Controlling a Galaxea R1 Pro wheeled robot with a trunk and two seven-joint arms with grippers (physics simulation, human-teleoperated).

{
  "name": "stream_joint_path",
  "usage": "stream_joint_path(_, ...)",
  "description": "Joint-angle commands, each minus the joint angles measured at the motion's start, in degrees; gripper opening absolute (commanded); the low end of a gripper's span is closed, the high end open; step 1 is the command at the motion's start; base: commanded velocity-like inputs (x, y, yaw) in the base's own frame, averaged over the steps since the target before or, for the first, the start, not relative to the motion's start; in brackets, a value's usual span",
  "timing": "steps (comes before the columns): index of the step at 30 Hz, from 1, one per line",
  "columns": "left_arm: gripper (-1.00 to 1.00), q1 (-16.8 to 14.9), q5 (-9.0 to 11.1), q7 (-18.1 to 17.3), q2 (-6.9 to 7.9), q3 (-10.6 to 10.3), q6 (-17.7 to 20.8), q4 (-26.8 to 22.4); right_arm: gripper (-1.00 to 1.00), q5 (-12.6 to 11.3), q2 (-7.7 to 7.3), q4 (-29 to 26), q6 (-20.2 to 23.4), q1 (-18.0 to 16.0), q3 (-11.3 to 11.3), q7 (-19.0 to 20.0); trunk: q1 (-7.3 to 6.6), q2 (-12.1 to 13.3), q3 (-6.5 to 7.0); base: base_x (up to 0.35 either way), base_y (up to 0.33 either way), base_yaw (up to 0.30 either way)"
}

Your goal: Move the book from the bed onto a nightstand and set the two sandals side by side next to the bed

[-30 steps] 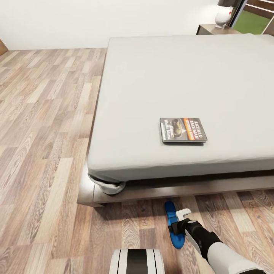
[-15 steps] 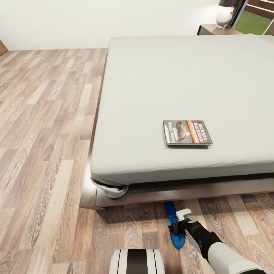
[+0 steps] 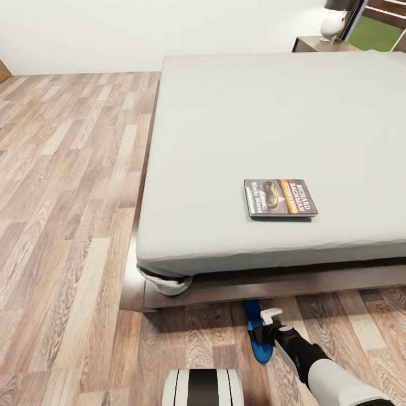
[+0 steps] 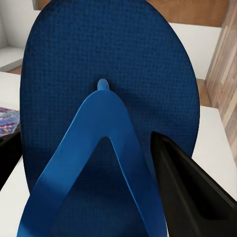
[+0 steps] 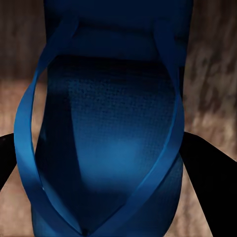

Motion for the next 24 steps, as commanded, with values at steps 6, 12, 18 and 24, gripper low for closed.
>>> stream_joint_path(6, -1.00, 0.00, -0.02, 0.05, 0.00, 0.12, -0.10, -0.04, -1.00, 0.11, -0.03, -0.13, 0.31, -0.06, 0.07, 0.19, -0.01, -0.01, -0.03, 0.013, 0.027, 0.000)
stream_joint_path(12, -1.00, 0.00, -0.02, 0.06, 0.00, 0.12, -0.10, -0.04, -1.00, 0.06, -0.03, 0.14, 0.33, -0.34, 0.07, 0.19, -0.01, -0.01, -0.03, 0.063, 0.102, 0.000)
stream_joint_path(18, -1.00, -0.02, -0.02, 0.08, 0.00, 0.12, -0.10, -0.04, -1.00, -0.08, -0.08, 0.21, 0.37, -0.52, 0.05, 0.19, -0.01, -0.01, -0.03, 0.011, 0.017, 0.000)
stream_joint_path(24, -1.00, 0.00, -0.02, 0.08, 0.00, 0.12, -0.10, -0.04, -1.00, -0.16, -0.12, 0.38, 0.55, -0.94, -0.07, 0.19, -0.01, -0.01, -0.03, 0.001, 0.002, 0.000)
